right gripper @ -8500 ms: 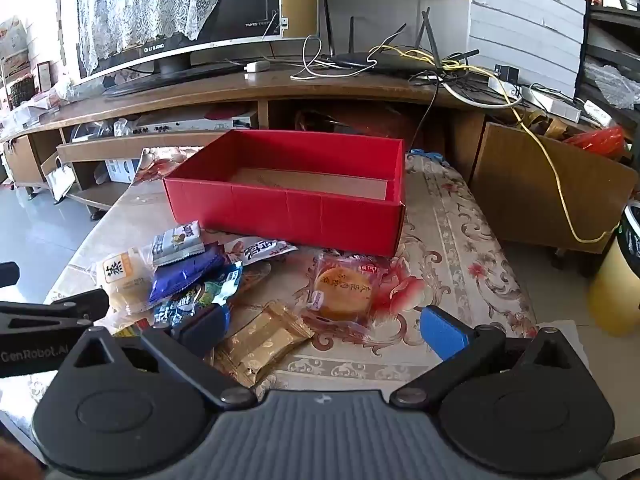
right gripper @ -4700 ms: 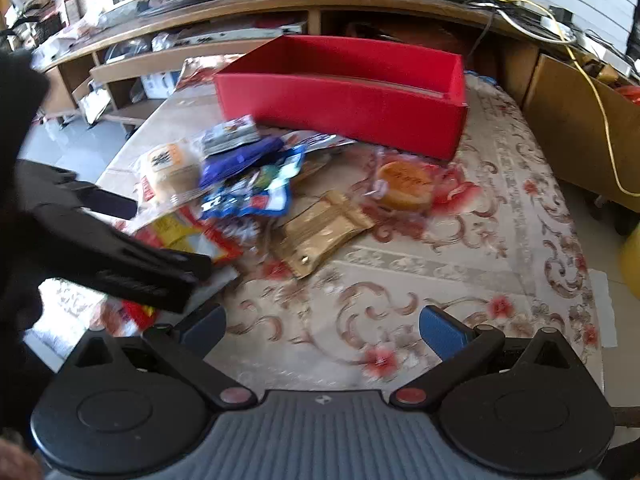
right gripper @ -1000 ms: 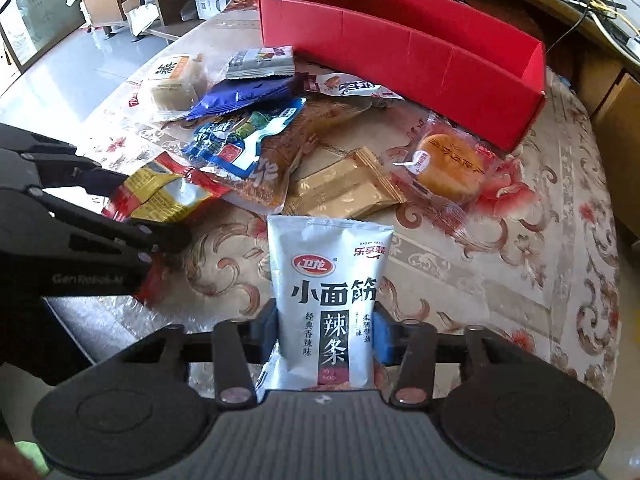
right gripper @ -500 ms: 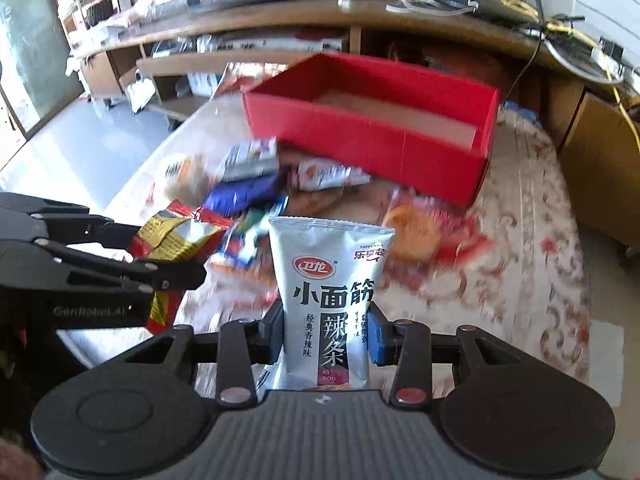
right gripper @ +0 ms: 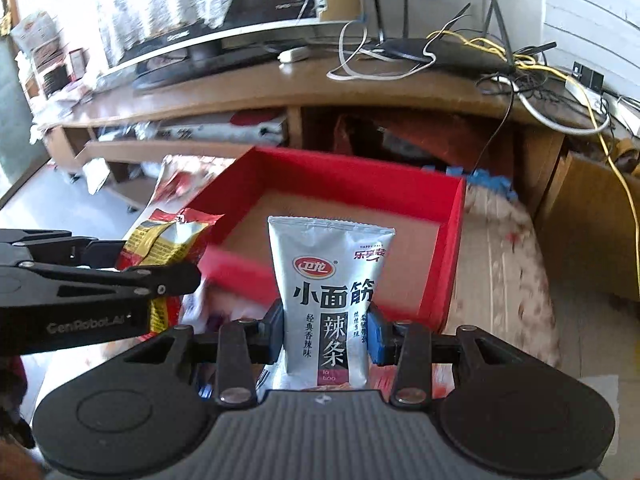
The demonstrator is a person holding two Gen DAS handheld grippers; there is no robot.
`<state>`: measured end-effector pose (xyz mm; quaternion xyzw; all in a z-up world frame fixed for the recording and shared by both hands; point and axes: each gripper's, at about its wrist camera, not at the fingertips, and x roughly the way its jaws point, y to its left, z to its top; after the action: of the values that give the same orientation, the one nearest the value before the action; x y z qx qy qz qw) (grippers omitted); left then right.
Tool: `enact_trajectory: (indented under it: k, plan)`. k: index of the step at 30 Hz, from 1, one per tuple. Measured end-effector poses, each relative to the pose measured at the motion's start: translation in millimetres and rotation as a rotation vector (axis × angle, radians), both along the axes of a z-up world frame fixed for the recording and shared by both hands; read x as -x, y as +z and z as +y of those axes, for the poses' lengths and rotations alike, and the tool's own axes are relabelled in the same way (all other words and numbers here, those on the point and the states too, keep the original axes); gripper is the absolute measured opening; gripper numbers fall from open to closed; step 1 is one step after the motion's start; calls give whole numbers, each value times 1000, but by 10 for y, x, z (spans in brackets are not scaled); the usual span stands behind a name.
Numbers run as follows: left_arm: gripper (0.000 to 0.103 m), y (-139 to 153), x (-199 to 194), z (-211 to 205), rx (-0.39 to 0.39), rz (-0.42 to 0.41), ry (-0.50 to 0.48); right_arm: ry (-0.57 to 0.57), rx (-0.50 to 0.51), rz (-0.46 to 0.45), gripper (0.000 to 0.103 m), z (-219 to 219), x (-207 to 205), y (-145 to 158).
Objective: Organize snacks
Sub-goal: 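Lower both bags into the red box and open both grippers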
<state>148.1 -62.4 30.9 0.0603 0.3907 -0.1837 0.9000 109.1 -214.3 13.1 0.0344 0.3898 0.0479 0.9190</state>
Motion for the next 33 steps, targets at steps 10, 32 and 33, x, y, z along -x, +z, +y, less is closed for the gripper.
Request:
enact_trajectory:
  k: [10, 32, 33]
  plan:
    - [58, -240, -604, -199, -29, 14, 27, -27, 42, 11, 32, -109, -762, -92]
    - [66, -689, -888, -269, -88, 84, 55, -34, 51, 132, 33, -148, -1308, -644]
    - [69, -674, -882, -269, -88, 79, 55, -38, 52, 129, 33, -153, -1308, -636]
